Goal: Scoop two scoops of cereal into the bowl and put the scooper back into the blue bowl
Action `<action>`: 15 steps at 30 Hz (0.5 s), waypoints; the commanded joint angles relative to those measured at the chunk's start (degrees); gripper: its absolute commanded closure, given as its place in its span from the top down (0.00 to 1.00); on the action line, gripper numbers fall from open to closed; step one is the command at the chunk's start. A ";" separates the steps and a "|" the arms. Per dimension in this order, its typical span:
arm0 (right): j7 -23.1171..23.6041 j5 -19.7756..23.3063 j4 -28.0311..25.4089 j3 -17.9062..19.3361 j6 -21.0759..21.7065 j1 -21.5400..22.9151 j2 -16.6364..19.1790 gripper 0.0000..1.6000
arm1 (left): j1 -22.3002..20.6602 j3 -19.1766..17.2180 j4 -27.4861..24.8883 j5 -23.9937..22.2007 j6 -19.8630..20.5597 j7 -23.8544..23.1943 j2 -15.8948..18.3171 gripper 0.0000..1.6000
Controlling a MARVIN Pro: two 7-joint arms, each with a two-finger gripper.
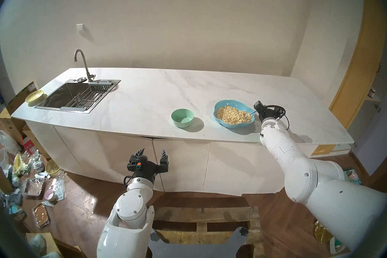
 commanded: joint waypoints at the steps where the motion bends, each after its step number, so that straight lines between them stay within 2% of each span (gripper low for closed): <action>1: 1.23 0.41 0.96 0.22 -1.00 3.46 -0.06 1.00 | -0.23 0.14 -1.43 -0.08 -0.33 -0.22 0.03 1.00; 11: 2.60 1.87 4.37 1.90 -1.37 4.98 0.14 1.00 | -0.23 0.14 -1.43 -0.08 -0.33 -0.22 0.03 1.00; 12: 2.69 1.93 4.55 1.97 -1.39 5.03 0.26 0.49 | -0.23 0.14 -1.43 -0.08 -0.33 -0.22 0.03 1.00; 13: 2.85 2.09 4.81 2.25 -1.44 5.11 0.35 0.17 | -0.22 0.14 -1.43 -0.08 -0.33 -0.22 0.03 1.00; 14: 2.99 2.13 5.04 2.34 -1.53 5.17 0.43 0.17 | -0.22 0.14 -1.43 -0.08 -0.33 -0.22 0.03 1.00; 15: 3.19 2.24 5.19 2.48 -1.82 5.17 0.45 0.00 | -0.22 0.14 -1.43 -0.08 -0.33 -0.22 0.03 1.00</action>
